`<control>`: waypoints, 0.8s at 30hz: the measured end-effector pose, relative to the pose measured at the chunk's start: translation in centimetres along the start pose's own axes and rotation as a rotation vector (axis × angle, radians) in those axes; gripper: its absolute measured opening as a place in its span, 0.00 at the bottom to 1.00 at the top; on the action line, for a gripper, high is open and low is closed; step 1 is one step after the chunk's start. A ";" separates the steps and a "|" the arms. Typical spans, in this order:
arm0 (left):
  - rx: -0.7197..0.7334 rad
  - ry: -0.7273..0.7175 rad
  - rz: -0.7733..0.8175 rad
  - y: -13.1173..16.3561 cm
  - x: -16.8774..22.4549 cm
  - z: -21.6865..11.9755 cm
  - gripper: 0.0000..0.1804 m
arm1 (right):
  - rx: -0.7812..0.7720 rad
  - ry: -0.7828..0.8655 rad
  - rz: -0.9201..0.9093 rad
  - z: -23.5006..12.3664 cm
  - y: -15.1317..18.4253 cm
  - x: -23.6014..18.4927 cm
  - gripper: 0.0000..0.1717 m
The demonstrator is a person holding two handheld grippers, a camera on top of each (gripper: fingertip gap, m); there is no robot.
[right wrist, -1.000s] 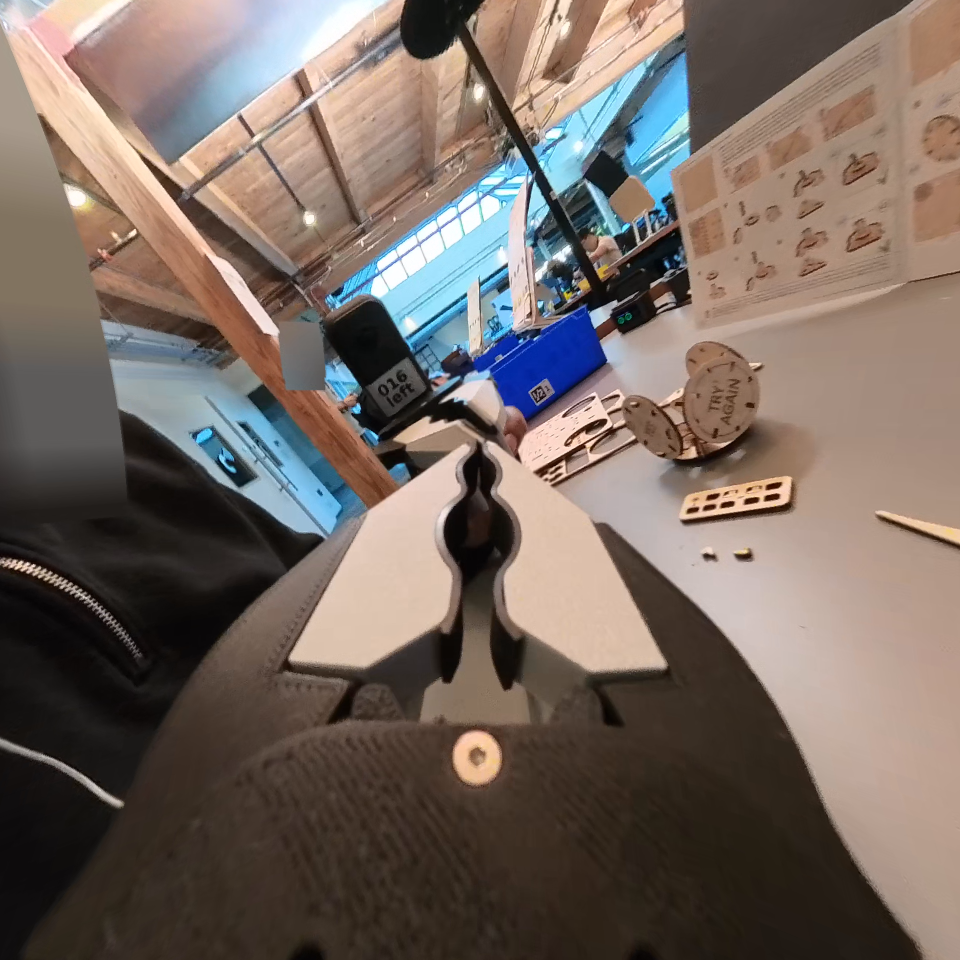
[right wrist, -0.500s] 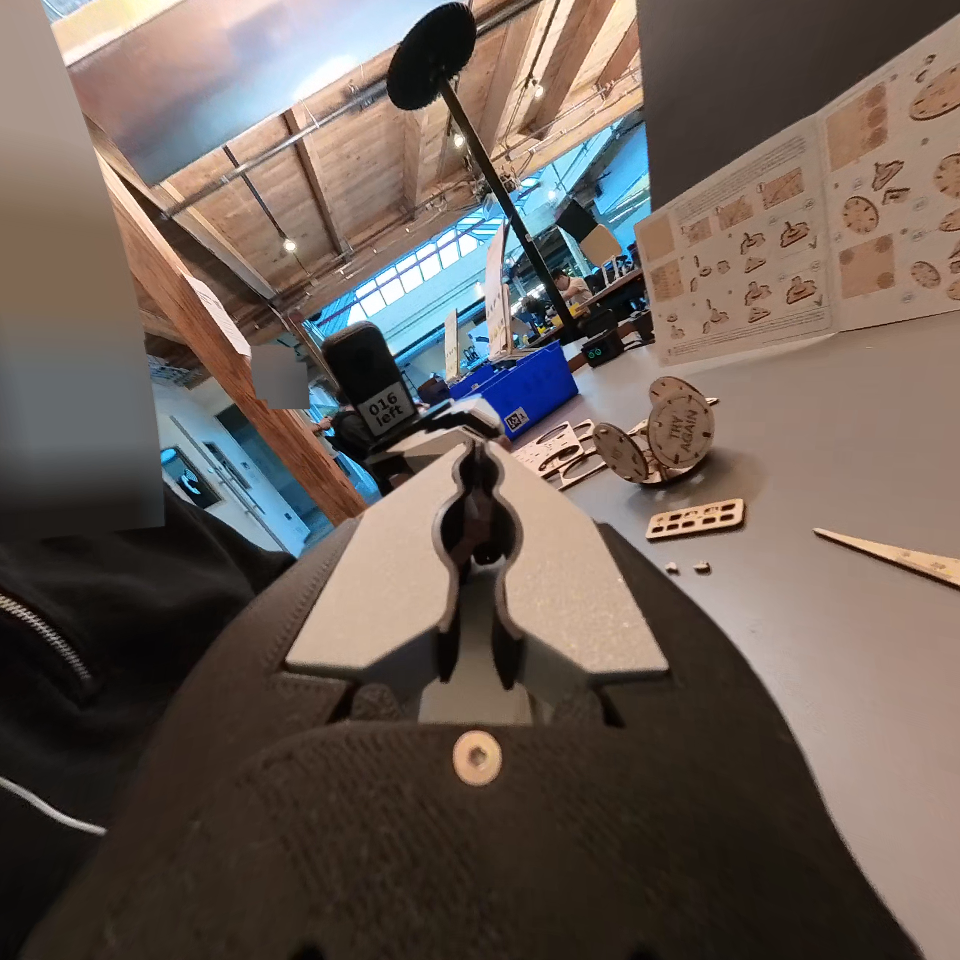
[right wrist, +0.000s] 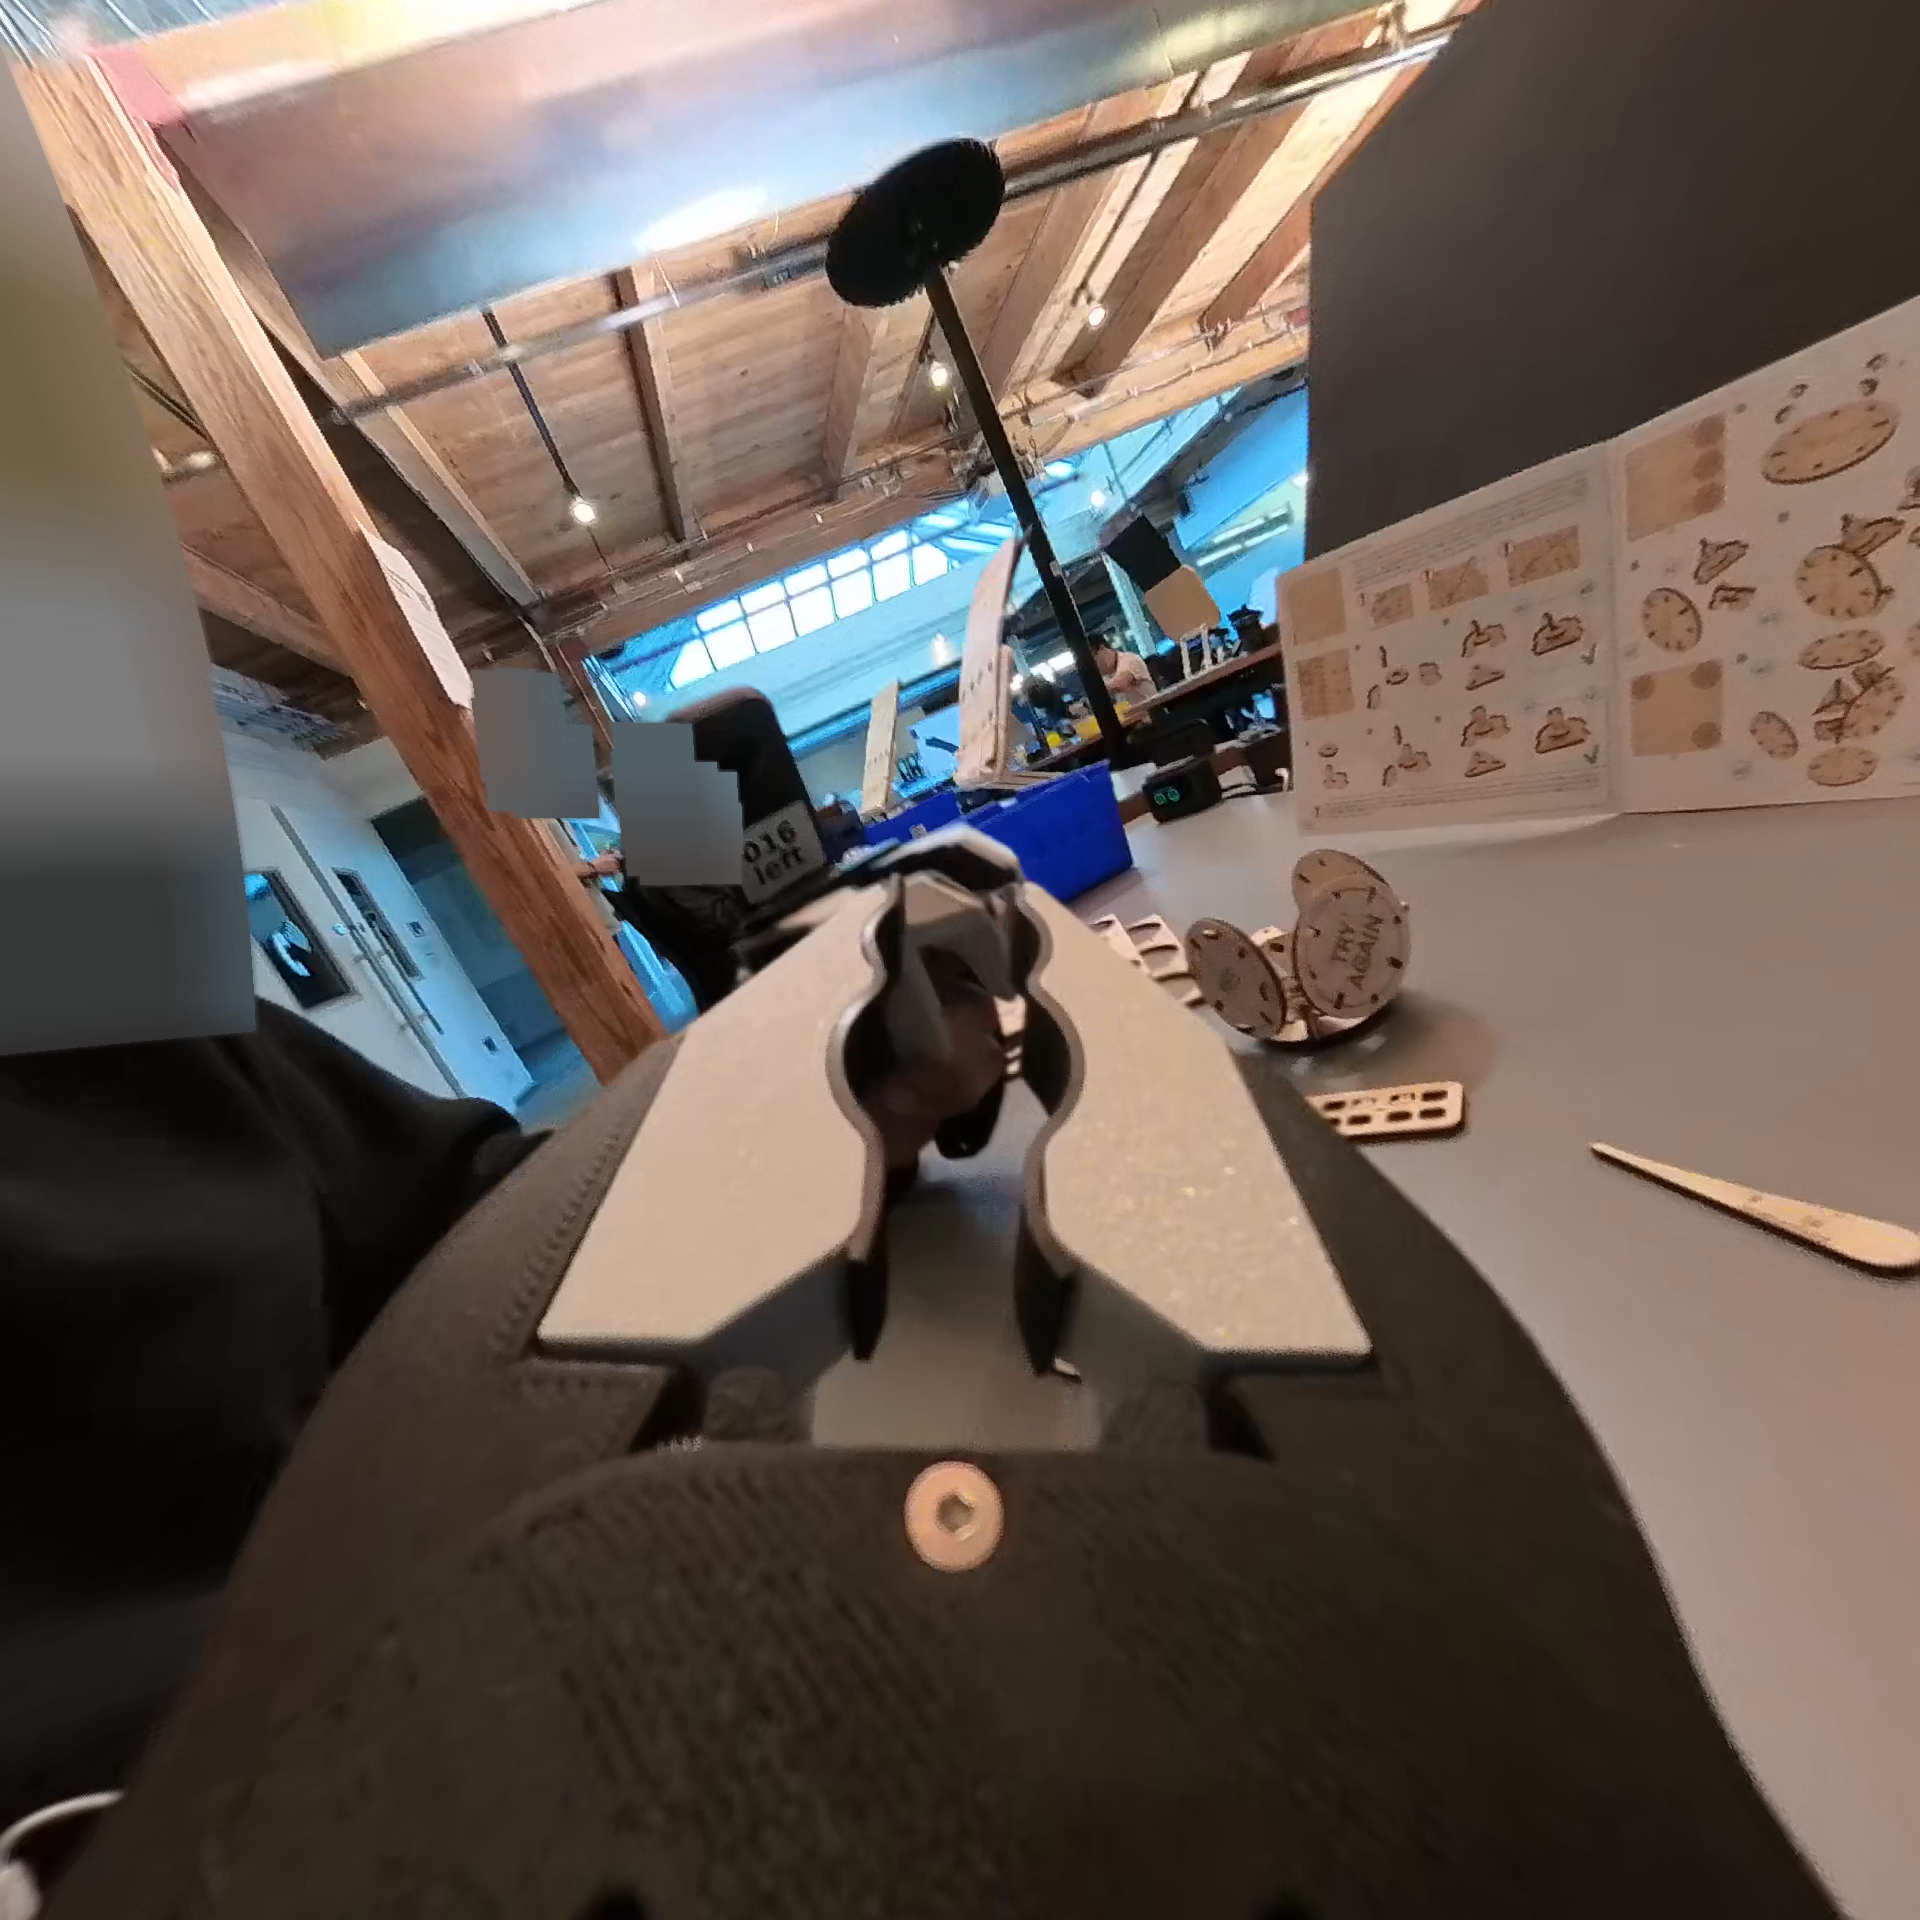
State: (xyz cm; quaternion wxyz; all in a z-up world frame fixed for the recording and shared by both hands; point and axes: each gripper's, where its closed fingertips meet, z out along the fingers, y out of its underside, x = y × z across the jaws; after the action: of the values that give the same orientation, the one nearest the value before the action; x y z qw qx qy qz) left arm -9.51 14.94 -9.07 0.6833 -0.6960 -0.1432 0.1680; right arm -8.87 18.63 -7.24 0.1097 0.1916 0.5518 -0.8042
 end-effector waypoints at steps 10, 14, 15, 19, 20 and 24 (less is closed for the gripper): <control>0.131 0.006 -0.171 -2.5 6.5 -7.3 0.06 | -0.053 0.044 -0.074 -1.0 2.0 -4.5 0.18; -0.013 0.015 -0.227 0.3 11.0 -11.4 0.07 | -0.171 0.044 -0.118 -2.7 5.1 -9.9 0.19; -0.046 0.029 -0.251 1.0 12.3 -12.2 0.07 | -0.273 0.063 -0.147 -3.3 7.2 -10.7 0.18; -0.195 0.110 -0.361 4.8 17.6 -14.4 0.05 | -0.756 0.157 -0.170 -7.4 17.1 -11.2 0.18; -0.244 0.125 -0.393 6.0 18.7 -14.6 0.04 | -0.845 0.154 -0.128 -8.3 19.2 -11.4 0.18; -0.454 0.214 -0.509 10.8 22.8 -14.6 0.04 | -0.990 0.100 -0.017 -9.0 23.5 -12.3 0.23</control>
State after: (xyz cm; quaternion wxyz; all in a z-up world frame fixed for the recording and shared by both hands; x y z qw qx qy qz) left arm 16.97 11.24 -20.62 0.5421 -0.7858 -0.2734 -0.1174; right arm 13.02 17.92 -24.69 0.1544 0.1505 0.8735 -0.4365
